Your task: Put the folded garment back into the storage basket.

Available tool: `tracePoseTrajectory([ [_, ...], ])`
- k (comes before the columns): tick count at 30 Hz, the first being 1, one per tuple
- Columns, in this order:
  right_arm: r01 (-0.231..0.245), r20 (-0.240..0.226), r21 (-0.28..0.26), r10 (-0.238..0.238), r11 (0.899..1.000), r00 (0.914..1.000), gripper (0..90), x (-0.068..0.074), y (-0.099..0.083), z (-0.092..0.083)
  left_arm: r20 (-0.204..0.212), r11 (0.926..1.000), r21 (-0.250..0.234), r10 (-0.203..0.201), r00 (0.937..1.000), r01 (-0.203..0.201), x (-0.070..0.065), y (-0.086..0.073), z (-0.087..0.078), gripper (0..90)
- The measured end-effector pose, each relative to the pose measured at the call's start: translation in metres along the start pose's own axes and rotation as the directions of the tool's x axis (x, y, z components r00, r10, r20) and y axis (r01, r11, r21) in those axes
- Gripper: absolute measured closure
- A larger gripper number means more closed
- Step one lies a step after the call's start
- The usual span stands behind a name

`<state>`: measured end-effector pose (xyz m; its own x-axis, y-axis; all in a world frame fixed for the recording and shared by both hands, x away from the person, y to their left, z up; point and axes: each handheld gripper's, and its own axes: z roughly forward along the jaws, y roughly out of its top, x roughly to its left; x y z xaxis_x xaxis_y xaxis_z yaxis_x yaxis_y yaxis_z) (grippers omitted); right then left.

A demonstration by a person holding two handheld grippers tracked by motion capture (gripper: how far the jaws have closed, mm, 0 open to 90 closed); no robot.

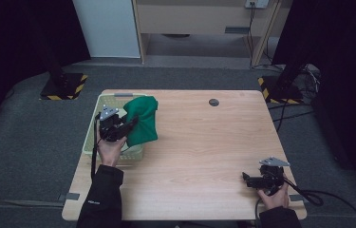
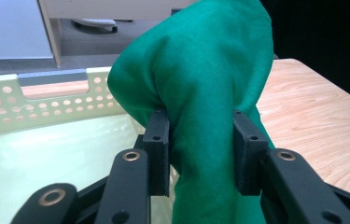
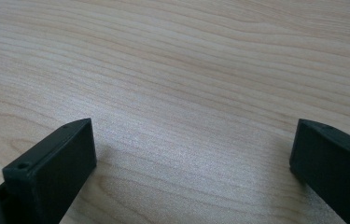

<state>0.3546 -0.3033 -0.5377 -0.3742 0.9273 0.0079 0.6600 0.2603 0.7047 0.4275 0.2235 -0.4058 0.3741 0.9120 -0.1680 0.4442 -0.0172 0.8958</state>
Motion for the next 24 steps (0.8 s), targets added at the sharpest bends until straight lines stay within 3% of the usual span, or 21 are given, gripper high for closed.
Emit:
tracePoseTrajectory([
  [11, 0.000, 0.000, 0.000, 0.000, 1.000, 1.0000, 0.4, 0.000, 0.000, 0.000, -0.031, 0.9999, 0.014, -0.004, 0.9995, 0.005, 0.011, 0.000, -0.001, 64.3],
  [24, 0.001, 0.000, 0.000, -0.001, 1.000, 1.0000, 0.4, 0.000, 0.000, 0.000, -0.077, 0.9990, 0.029, -0.032, 0.9965, 0.034, 0.038, -0.002, -0.011, 64.3],
])
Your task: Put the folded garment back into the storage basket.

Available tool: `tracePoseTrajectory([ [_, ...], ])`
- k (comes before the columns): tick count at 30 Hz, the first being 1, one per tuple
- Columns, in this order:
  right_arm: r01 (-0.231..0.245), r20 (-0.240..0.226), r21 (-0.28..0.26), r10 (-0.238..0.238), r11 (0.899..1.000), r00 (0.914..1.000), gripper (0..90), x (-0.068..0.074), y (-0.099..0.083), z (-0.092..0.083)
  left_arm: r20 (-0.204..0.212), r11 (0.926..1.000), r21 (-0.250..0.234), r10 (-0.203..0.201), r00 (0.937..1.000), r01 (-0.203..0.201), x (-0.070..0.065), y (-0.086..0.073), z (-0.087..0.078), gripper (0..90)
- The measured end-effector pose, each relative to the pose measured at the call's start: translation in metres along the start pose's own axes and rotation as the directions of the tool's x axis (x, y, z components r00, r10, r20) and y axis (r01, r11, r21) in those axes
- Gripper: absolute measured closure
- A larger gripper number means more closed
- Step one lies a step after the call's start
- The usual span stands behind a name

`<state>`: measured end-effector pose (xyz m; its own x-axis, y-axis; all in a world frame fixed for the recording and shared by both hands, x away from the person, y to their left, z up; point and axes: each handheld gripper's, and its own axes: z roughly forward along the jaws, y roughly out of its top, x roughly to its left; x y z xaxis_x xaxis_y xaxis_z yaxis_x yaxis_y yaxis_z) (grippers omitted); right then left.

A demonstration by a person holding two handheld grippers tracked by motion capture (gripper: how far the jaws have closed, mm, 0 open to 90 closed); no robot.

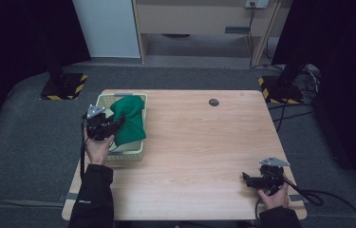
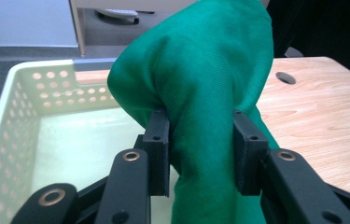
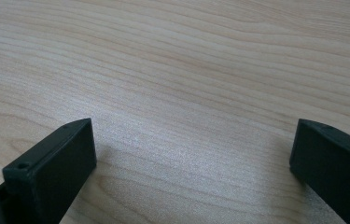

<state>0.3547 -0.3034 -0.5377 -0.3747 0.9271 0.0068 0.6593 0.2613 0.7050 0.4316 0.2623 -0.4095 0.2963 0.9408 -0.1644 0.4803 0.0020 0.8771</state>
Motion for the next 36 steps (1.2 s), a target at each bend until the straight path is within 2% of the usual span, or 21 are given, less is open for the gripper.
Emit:
tracePoseTrajectory([
  [9, -0.001, 0.000, 0.000, 0.001, 1.000, 1.0000, 0.4, 0.000, 0.000, 0.000, -0.026, 0.9991, 0.040, -0.013, 0.9996, 0.014, 0.012, -0.009, 0.007, 64.3],
  [14, -0.001, 0.000, 0.000, 0.001, 1.000, 1.0000, 0.4, 0.000, 0.000, 0.000, -0.027, 0.9977, 0.066, -0.009, 0.9996, 0.010, 0.016, -0.013, 0.014, 64.2],
  [21, -0.001, 0.000, 0.000, 0.001, 1.000, 1.0000, 0.4, 0.000, 0.000, 0.000, -0.054, 0.9950, 0.100, 0.003, 0.9986, 0.002, 0.018, -0.016, 0.021, 64.2],
  [26, -0.001, 0.000, 0.000, 0.001, 1.000, 1.0000, 0.4, 0.000, 0.000, 0.000, -0.075, 0.9945, 0.104, -0.002, 0.9972, 0.009, 0.022, -0.016, 0.022, 64.2],
  [34, 0.000, 0.000, 0.000, 0.000, 1.000, 1.0000, 0.4, 0.000, 0.000, 0.000, -0.073, 0.9922, 0.124, 0.002, 0.9973, 0.007, 0.029, -0.017, 0.023, 64.2],
  [36, 0.000, 0.000, 0.000, 0.000, 1.000, 1.0000, 0.4, 0.000, 0.000, 0.000, -0.075, 0.9931, 0.114, -0.017, 0.9970, 0.025, 0.034, -0.015, 0.022, 64.2],
])
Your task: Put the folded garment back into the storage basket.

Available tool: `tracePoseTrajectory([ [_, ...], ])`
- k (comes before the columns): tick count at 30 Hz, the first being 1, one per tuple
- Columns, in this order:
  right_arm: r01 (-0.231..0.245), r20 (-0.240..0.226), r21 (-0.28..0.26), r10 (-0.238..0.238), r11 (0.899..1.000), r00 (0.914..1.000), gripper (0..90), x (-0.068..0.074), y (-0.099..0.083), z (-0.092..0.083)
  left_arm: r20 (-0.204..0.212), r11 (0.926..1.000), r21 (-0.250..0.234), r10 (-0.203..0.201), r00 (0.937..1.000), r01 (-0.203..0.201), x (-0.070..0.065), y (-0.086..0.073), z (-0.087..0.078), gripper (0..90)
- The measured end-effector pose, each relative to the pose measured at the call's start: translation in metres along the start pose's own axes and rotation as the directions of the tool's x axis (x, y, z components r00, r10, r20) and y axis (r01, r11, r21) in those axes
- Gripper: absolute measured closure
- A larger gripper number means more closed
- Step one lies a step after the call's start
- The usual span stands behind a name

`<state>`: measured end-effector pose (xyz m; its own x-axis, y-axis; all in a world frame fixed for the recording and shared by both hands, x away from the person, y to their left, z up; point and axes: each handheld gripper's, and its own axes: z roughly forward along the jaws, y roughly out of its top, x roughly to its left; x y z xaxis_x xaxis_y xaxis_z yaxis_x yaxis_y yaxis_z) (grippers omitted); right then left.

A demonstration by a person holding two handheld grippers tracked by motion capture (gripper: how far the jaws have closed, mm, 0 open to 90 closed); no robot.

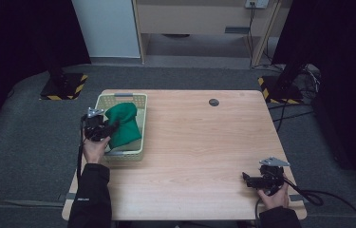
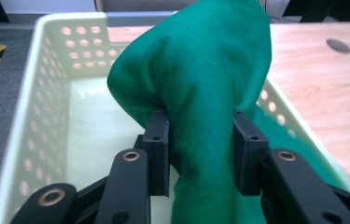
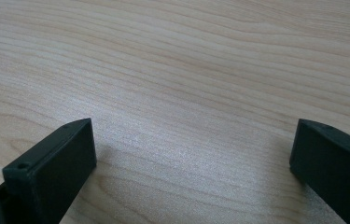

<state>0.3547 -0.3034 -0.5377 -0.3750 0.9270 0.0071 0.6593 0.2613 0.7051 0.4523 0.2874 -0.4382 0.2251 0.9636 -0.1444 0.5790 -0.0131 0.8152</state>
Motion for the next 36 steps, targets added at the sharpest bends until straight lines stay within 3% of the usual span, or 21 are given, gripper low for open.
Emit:
tracePoseTrajectory([
  [3, -0.001, 0.000, 0.000, 0.001, 1.000, 1.0000, 0.4, 0.000, 0.000, 0.000, -0.007, 1.0000, -0.001, -0.001, 1.0000, 0.001, 0.004, 0.001, -0.003, 64.1],
  [7, -0.001, 0.000, 0.000, 0.001, 1.000, 1.0000, 0.4, 0.000, 0.000, 0.000, 0.014, 0.9998, -0.002, -0.018, 0.9997, 0.018, 0.006, -0.002, -0.002, 64.1],
  [15, -0.001, 0.000, 0.001, 0.001, 1.000, 1.0000, 0.4, 0.000, 0.000, 0.000, 0.038, 0.9997, 0.014, -0.020, 0.9991, 0.019, 0.003, -0.005, 0.006, 64.0],
  [23, -0.001, 0.000, 0.000, 0.001, 1.000, 1.0000, 0.4, 0.000, 0.000, 0.000, 0.033, 0.9981, 0.061, -0.004, 0.9994, 0.002, -0.002, -0.009, 0.015, 62.9],
  [27, -0.001, 0.000, 0.000, 0.001, 1.000, 1.0000, 0.4, 0.000, 0.000, 0.000, -0.059, 0.9956, 0.094, 0.007, 0.9982, -0.002, 0.000, -0.010, 0.016, 51.3],
  [29, -0.001, 0.000, 0.001, 0.001, 1.000, 1.0000, 0.4, 0.000, 0.000, 0.000, -0.136, 0.9953, 0.097, 0.021, 0.9905, -0.007, -0.001, -0.011, 0.016, 45.5],
  [31, 0.000, 0.000, 0.000, 0.000, 1.000, 1.0000, 0.4, 0.000, 0.000, 0.000, -0.179, 0.9949, 0.101, 0.026, 0.9835, -0.008, 0.000, -0.011, 0.015, 40.9],
  [33, 0.000, 0.000, 0.000, 0.000, 1.000, 1.0000, 0.4, 0.000, 0.000, 0.000, -0.203, 0.9951, 0.098, 0.030, 0.9786, -0.010, 0.000, -0.011, 0.013, 36.6],
  [36, -0.001, 0.000, 0.000, 0.001, 1.000, 1.0000, 0.4, 0.000, 0.000, 0.000, -0.209, 0.9968, 0.079, 0.030, 0.9774, -0.013, -0.001, -0.010, 0.008, 33.2],
])
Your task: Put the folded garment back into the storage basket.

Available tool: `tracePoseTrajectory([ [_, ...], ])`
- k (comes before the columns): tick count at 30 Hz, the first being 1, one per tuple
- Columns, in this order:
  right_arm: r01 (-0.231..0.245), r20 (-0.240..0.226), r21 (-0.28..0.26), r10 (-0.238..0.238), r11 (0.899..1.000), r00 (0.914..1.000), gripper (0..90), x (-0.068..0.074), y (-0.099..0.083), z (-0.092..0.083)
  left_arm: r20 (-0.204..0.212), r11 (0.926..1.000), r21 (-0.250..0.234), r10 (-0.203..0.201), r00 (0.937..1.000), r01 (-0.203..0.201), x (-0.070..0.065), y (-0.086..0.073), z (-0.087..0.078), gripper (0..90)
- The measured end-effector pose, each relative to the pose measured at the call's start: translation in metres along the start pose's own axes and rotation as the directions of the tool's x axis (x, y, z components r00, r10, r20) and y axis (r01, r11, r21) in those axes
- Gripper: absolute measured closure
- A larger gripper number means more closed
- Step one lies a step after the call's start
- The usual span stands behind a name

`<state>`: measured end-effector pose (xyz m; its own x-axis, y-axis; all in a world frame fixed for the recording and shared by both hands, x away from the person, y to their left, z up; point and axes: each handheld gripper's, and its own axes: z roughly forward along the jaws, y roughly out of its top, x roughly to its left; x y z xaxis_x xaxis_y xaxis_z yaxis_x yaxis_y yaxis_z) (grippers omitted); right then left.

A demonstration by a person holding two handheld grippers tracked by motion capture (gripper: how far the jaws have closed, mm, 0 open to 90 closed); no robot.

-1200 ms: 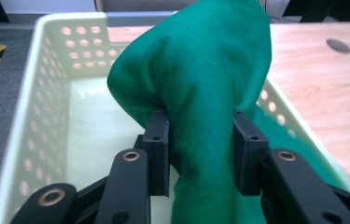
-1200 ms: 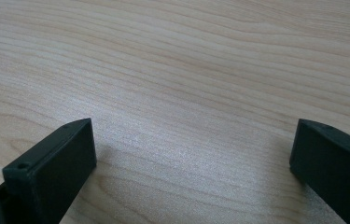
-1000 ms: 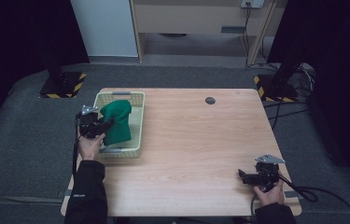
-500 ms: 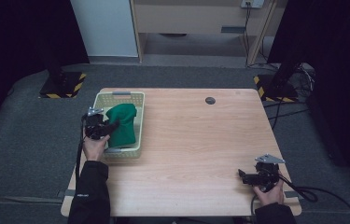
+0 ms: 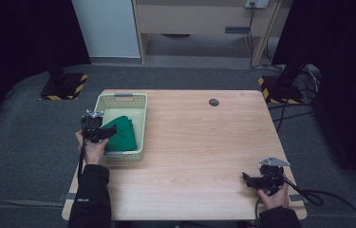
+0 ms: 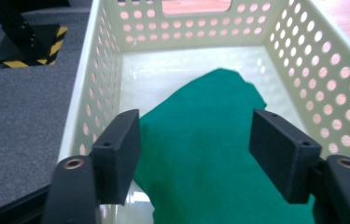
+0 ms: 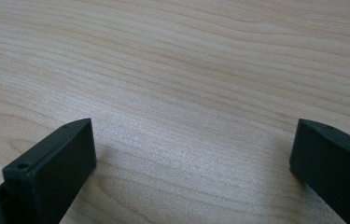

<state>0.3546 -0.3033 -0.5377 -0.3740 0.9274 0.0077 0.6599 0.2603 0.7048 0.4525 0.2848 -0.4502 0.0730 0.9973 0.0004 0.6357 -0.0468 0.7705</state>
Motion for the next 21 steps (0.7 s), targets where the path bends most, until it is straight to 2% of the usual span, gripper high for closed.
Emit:
tracePoseTrajectory([
  [3, 0.000, 0.000, 0.000, 0.000, 1.000, 1.0000, 0.4, 0.000, 0.000, 0.000, 0.016, 0.9997, -0.024, -0.003, 0.9999, 0.003, -0.003, 0.000, -0.006, 28.8],
  [9, 0.000, 0.000, 0.000, 0.000, 1.000, 1.0000, 0.4, 0.000, 0.000, 0.000, 0.111, 0.9953, -0.092, -0.021, 0.9936, 0.031, -0.013, -0.003, -0.022, 23.8],
  [13, 0.001, 0.000, 0.000, -0.001, 1.000, 1.0000, 0.4, 0.000, 0.000, 0.000, 0.171, 0.9919, -0.124, -0.006, 0.9853, 0.027, -0.025, -0.005, -0.032, 21.1],
  [18, 0.001, 0.000, 0.000, -0.001, 1.000, 1.0000, 0.4, 0.000, 0.000, 0.000, 0.243, 0.9882, -0.153, 0.026, 0.9698, 0.012, -0.044, -0.006, -0.043, 18.5],
  [21, 0.002, -0.001, 0.000, -0.002, 1.000, 1.0000, 0.4, 0.000, 0.000, 0.000, 0.261, 0.9877, -0.156, 0.052, 0.9640, -0.011, -0.056, -0.008, -0.045, 17.3],
])
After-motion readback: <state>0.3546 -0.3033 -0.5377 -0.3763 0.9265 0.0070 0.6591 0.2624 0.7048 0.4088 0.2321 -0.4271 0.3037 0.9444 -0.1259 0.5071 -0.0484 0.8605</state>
